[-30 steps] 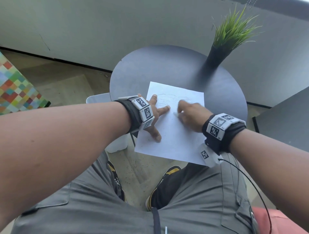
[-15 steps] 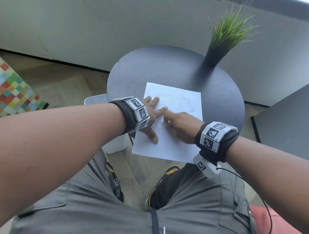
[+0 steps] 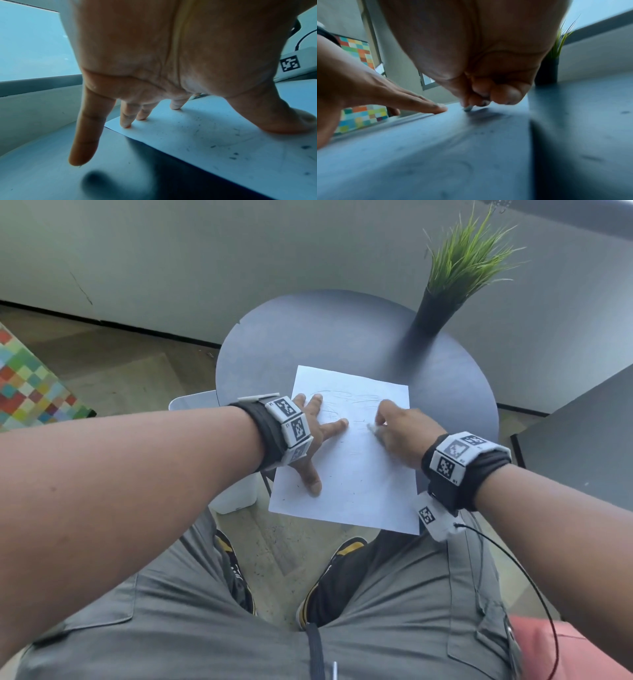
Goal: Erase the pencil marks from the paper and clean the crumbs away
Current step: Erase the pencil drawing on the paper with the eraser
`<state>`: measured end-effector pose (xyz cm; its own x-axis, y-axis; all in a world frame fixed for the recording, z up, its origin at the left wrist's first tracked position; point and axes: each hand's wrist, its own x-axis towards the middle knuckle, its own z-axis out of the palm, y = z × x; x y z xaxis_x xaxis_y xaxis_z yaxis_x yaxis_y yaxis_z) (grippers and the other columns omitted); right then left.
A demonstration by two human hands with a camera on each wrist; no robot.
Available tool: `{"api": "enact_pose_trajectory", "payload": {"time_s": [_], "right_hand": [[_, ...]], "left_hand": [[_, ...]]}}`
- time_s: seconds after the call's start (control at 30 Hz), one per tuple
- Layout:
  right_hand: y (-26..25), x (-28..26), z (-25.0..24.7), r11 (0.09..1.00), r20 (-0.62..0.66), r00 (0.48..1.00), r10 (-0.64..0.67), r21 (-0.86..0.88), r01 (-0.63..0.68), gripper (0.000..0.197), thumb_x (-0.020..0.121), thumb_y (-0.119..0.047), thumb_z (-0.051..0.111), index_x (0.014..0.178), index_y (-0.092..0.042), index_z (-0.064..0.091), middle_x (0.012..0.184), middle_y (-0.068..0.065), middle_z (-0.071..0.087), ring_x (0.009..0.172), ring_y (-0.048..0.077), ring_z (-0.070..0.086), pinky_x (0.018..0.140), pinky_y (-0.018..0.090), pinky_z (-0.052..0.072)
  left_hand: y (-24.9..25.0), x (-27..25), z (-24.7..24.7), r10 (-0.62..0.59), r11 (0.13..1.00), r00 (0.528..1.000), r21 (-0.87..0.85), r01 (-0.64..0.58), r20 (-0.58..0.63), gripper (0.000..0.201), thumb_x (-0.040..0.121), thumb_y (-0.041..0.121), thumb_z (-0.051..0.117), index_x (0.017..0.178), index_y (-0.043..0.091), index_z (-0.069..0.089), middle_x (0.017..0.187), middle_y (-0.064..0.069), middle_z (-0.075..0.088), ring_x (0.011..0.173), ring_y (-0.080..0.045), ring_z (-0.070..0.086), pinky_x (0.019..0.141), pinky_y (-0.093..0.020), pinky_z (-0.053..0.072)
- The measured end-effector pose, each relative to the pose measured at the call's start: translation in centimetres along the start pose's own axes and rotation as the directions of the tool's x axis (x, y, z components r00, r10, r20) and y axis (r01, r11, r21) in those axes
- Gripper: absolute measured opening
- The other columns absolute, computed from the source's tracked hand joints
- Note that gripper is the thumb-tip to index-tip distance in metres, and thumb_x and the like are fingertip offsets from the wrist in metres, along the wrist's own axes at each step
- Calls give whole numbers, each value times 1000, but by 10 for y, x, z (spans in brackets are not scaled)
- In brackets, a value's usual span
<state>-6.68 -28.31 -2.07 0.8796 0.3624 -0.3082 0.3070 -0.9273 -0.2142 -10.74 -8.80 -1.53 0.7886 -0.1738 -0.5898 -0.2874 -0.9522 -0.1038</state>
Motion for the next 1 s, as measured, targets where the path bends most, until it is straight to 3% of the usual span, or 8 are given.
{"api": "enact_pose_trajectory", "payload": {"time_s": [0.07,0.17,0.37,0.5,0.67,0.83,0.9,1.0], "right_hand": [[-6,-6,6,997,12,998,-56,-50,56,19,100,-34,38,105,-15,41,98,16,61,84,36,56,75,41,50],[-23,-31,19,943,162,933,-321,-33,330,20,101,-34,41,110,-17,46,98,10,63,87,31,56,73,37,47],[-4,-9,8,998,0,1000,-14,-58,14,20,99,-34,38,101,-14,38,90,12,57,79,35,54,71,40,48],[-29,-33,25,937,161,928,-336,-44,347,19,101,-34,37,104,-15,40,89,8,57,80,32,53,70,39,46],[-3,-6,7,999,27,999,-30,-23,31,22,97,-39,42,103,-18,45,97,13,61,86,35,56,77,40,50],[-27,-34,20,945,181,931,-317,-25,326,19,100,-34,40,107,-17,45,89,5,58,81,28,52,70,36,45],[-20,-27,14,961,189,943,-275,17,277,17,98,-37,46,105,-23,50,90,-2,58,85,25,55,75,35,48],[-3,-6,6,999,0,999,-33,2,33,19,97,-38,45,102,-20,46,93,9,59,83,34,57,74,38,51]], "left_hand": [[-1,0,1,0,1000,1000,-3,0,1,137,54,85,71,153,47,-15,163,-16,-21,150,-43,-6,111,-69,21],[-2,0,4,-5,1000,1000,-5,5,3,137,55,84,71,152,45,-17,163,-17,-21,150,-44,-8,112,-67,21],[-1,-2,4,-20,1000,1000,-9,20,-4,137,54,85,70,152,46,-17,163,-18,-20,150,-45,-5,111,-68,23],[-1,0,4,-25,1000,1000,-13,25,7,138,54,84,72,152,45,-18,162,-19,-22,150,-46,-8,112,-67,20],[1,-1,4,-31,1000,1000,-1,31,-2,137,54,86,70,152,47,-18,162,-19,-20,149,-47,-6,110,-69,21],[0,0,3,-29,1000,1000,-9,29,10,137,53,85,72,151,49,-17,162,-20,-22,149,-48,-7,111,-69,20],[1,-1,2,-28,1000,1000,-2,28,11,136,53,85,71,151,50,-16,162,-20,-21,148,-49,-5,110,-69,21],[2,-2,0,-27,1000,1000,6,27,7,134,53,87,70,150,52,-16,162,-20,-19,148,-49,-2,109,-69,24]]}}
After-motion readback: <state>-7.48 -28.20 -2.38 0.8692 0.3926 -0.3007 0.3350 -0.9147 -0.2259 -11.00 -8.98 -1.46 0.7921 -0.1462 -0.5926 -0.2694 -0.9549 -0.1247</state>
